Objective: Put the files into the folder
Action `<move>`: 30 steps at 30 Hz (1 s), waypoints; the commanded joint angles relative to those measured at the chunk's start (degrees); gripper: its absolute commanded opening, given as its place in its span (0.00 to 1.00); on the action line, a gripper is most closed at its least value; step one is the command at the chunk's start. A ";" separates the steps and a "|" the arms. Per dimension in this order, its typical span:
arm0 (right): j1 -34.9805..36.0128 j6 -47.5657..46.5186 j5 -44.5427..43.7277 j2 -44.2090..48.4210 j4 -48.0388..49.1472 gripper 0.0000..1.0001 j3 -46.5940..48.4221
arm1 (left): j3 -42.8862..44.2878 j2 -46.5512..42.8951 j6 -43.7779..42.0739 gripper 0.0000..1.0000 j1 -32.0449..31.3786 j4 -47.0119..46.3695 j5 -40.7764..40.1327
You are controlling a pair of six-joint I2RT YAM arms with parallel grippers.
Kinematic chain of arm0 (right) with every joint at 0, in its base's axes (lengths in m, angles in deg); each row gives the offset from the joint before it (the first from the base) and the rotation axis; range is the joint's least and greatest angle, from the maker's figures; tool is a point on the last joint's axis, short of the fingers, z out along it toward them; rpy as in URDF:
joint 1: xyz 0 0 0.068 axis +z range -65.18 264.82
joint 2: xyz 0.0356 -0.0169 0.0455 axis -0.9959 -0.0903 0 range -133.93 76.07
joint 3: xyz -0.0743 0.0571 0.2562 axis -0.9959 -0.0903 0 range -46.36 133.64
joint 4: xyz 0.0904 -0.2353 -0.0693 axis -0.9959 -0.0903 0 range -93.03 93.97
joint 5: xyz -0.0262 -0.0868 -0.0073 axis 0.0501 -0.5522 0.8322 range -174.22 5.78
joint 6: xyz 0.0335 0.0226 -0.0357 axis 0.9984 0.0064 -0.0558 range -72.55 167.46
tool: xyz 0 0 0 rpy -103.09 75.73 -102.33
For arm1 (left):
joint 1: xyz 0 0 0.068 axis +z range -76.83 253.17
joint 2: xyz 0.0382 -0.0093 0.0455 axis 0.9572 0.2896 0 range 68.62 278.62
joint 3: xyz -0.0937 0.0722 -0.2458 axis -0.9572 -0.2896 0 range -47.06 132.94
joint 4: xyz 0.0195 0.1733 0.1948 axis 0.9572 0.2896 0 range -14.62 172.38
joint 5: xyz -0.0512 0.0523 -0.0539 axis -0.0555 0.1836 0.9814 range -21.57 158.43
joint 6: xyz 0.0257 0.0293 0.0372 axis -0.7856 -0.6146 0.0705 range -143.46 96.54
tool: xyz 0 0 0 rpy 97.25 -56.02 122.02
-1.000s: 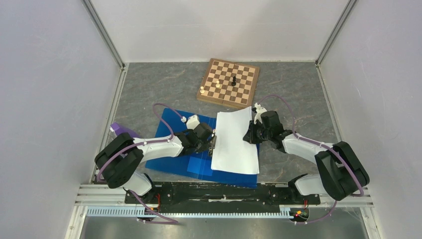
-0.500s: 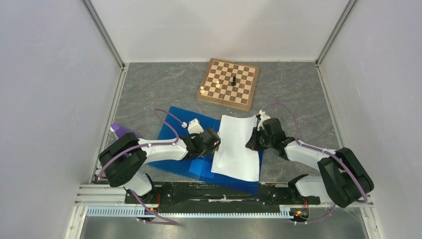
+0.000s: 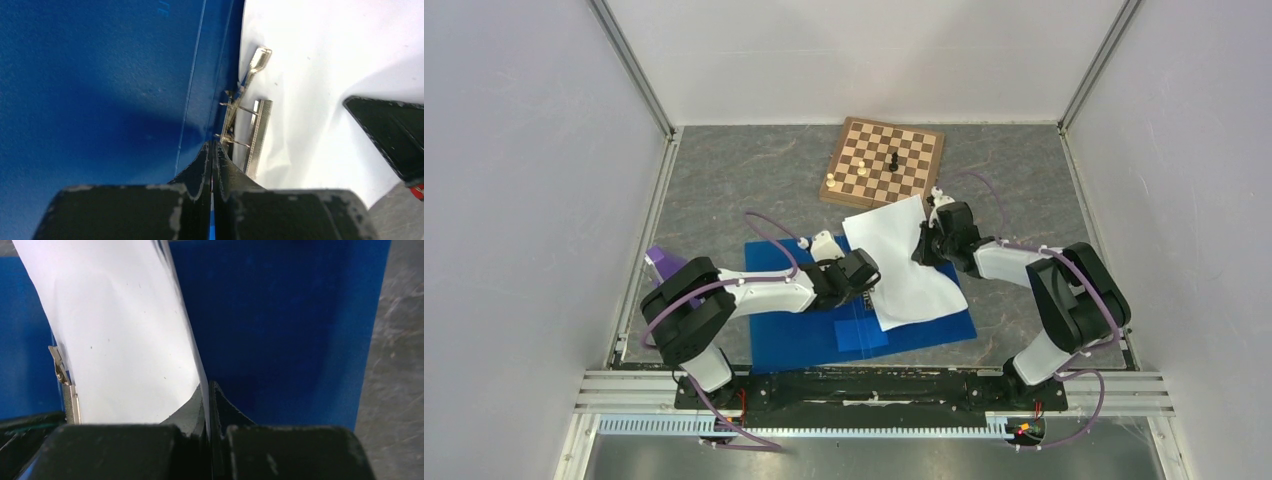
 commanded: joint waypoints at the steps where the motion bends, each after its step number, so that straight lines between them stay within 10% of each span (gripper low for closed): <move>1: -1.07 -6.24 -6.14 -4.60 -8.83 0.00 3.29 | 5.04 -0.43 -5.05 0.02 -0.69 -0.36 -2.20; 30: -5.51 -7.69 1.53 3.20 -21.61 0.00 10.95 | 2.30 0.34 -2.15 0.02 -0.88 1.04 -1.28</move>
